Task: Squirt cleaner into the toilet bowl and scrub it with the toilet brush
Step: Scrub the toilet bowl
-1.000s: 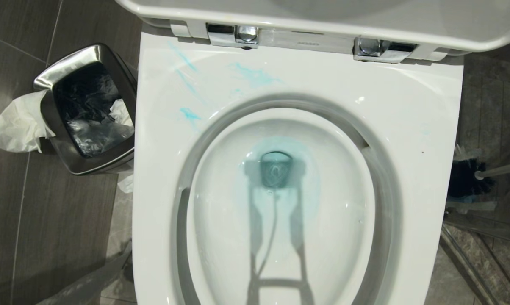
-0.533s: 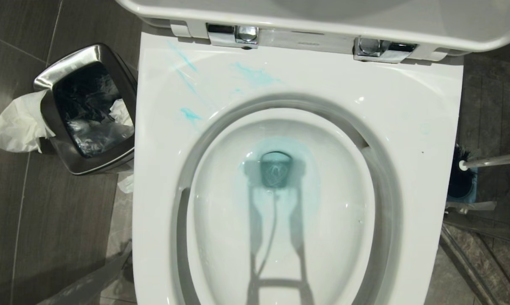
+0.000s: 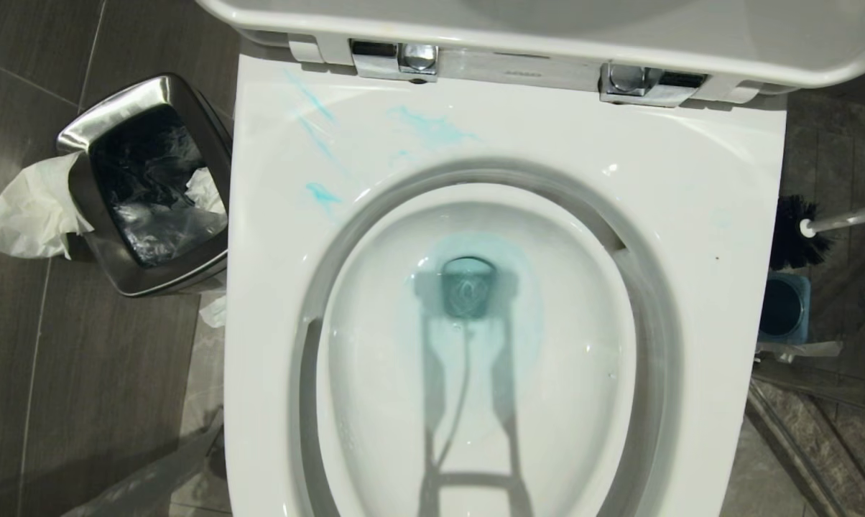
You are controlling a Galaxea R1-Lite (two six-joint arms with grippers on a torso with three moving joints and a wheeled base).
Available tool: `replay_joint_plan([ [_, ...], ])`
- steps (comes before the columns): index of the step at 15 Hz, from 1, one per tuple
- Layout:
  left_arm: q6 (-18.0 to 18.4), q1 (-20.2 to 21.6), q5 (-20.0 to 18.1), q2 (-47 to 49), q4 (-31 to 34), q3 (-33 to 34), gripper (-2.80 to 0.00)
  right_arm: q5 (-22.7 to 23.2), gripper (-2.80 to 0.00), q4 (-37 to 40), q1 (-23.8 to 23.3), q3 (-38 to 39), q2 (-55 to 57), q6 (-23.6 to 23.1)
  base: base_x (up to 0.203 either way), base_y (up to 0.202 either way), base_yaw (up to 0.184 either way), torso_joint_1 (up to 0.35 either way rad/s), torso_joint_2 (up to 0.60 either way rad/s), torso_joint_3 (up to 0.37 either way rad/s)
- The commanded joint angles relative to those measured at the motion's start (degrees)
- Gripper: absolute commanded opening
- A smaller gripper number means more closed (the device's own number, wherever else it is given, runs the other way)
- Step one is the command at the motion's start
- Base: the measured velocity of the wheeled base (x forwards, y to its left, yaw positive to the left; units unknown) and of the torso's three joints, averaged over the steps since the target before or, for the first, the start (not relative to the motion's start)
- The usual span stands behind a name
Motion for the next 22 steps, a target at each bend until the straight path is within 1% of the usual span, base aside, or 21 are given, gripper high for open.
replay_joint_plan([
  [1,0.0,0.0,-0.1,0.0,0.0,0.1,-2.8,1.3,-2.8,6.7,0.0,-7.3,1.0,0.3,0.0,0.0,0.0,0.0,0.0,0.0],
  [3,0.0,0.0,0.0,0.0,0.0,0.1,-2.8,2.2,-2.8,10.7,0.0,-12.3,2.4,1.1,0.0,0.0,0.0,0.0,0.0,0.0],
  [7,0.0,0.0,0.0,0.0,0.0,0.1,-2.8,2.4,-2.8,11.7,0.0,-16.2,3.9,1.3,0.0,0.0,0.0,0.0,0.0,0.0],
  [10,0.3,0.0,-0.1,0.0,0.0,0.1,-2.8,2.4,-2.8,14.3,0.0,-19.5,4.0,1.4,0.0,0.0,0.0,0.0,0.0,0.0],
  [13,0.0,0.0,-0.1,0.0,0.0,0.1,-2.8,2.5,-2.8,16.6,0.0,-21.2,3.6,1.8,0.0,0.0,0.0,0.0,0.0,0.025],
  [16,0.0,0.0,-0.1,0.0,0.0,0.1,-2.8,2.5,-2.8,18.1,0.0,-23.7,3.8,2.6,0.0,0.0,0.0,0.007,0.0,0.156],
  [19,0.1,0.0,-0.1,0.0,0.0,0.1,-2.8,2.4,-2.8,21.5,0.0,-28.1,4.0,3.4,0.0,0.0,0.0,0.004,0.0,0.196],
  [21,0.0,0.0,-0.1,0.0,0.0,0.1,-2.8,2.0,-2.8,25.9,0.0,-32.0,3.9,5.6,0.0,0.0,0.0,0.001,0.0,0.199],
  [22,0.0,0.0,-0.1,0.0,0.0,0.1,-2.8,2.0,-2.8,28.4,0.0,-34.0,3.8,5.8,0.0,0.0,0.0,-0.001,-0.01,0.208],
])
